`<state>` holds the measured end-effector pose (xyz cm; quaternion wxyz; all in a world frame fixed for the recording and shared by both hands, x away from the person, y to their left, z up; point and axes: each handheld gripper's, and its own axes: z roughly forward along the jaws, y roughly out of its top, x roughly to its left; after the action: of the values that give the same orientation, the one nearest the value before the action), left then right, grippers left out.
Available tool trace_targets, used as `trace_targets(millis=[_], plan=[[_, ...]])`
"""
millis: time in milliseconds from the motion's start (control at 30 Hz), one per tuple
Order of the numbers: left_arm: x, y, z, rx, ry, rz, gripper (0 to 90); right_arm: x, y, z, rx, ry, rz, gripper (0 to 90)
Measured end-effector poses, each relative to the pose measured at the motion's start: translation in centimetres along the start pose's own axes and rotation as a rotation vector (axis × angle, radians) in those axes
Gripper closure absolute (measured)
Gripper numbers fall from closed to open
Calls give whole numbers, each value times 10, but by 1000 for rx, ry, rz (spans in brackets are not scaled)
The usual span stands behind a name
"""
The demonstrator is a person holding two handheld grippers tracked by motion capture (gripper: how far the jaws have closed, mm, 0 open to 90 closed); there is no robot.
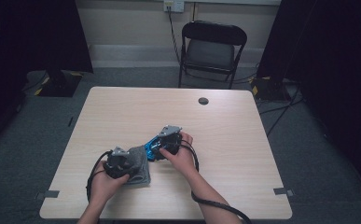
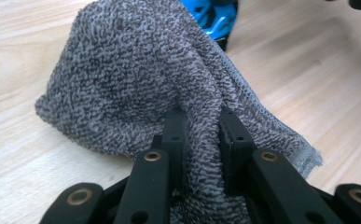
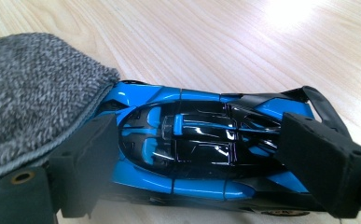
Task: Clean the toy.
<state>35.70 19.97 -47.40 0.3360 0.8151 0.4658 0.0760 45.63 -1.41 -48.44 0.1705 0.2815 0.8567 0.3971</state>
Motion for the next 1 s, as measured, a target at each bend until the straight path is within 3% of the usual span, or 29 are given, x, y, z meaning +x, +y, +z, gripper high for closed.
trace_targets(millis=[367,633,933,1000], plan=[[-14,2,5,19,-70,13,754,0,0,0,-2,-6,3,123],[-29,8,12,30,-156,33,755,0,0,0,0,-11,8,124],[-31,6,4,7,-180,88,754,0,0,0,-6,-12,10,124],[-32,6,2,1,-189,84,754,0,-1,0,-9,-10,13,124]])
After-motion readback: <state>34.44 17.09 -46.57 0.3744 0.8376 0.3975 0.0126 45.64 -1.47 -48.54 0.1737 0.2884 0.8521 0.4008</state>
